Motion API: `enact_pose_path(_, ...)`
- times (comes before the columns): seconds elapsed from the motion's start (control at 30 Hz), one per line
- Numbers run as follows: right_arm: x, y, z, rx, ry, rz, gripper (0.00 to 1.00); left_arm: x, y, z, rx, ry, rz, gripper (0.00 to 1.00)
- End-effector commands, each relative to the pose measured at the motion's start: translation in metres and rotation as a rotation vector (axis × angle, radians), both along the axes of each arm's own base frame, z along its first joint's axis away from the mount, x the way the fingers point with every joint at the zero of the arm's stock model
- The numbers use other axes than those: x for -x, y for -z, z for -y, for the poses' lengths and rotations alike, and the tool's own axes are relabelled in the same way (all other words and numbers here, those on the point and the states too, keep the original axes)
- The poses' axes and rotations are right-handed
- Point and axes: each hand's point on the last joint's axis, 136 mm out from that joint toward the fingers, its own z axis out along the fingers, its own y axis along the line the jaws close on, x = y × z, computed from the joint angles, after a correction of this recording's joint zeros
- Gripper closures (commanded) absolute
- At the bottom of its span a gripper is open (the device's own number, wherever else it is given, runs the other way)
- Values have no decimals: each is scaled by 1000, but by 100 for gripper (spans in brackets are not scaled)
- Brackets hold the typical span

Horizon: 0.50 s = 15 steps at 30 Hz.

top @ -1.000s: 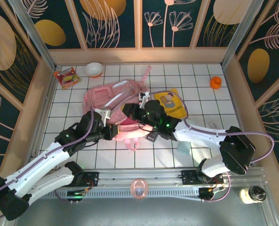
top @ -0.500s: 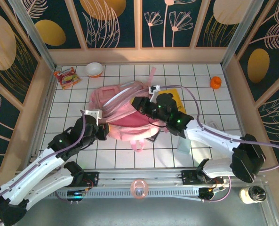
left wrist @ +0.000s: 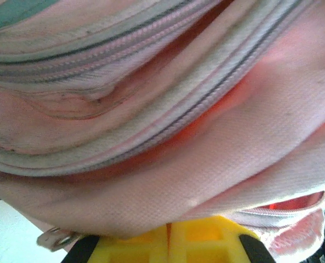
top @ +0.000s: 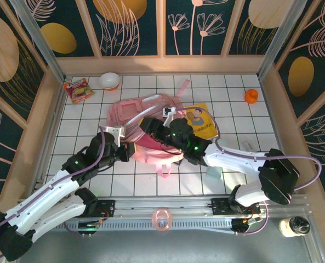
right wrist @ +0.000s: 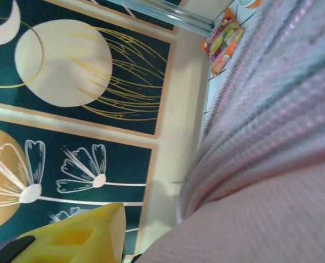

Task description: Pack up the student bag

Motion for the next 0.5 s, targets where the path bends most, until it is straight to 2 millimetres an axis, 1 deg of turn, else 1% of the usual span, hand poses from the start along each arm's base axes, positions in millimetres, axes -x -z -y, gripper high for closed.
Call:
enact_pose_path(0.0,1,-16,-11,-47,-13,28,78,-11,-47,8,97,-3,131,100)
enact_pose_path(0.07,-4,-24,-5,-19,-22,61,93,-15,-29,-14,-6,-96,101,100)
enact_pose_path(0.13,-7,-36,4,19,-54,98,100,-15,-10,-30,-97,-141,74,100)
enact_pose_path(0.23,-9,-59,23,66,-121,159,100,-20,10,-45,-156,-194,58,100)
enact_pose_path(0.3,-10,-76,34,59,-168,190,100,-27,18,-57,-166,-239,55,100)
enact_pose_path(0.37,-10,-96,42,43,-224,226,100,-37,21,-70,-154,-285,61,100)
enact_pose_path(0.47,-12,-109,50,41,-294,239,100,-53,20,-85,-151,-337,95,100)
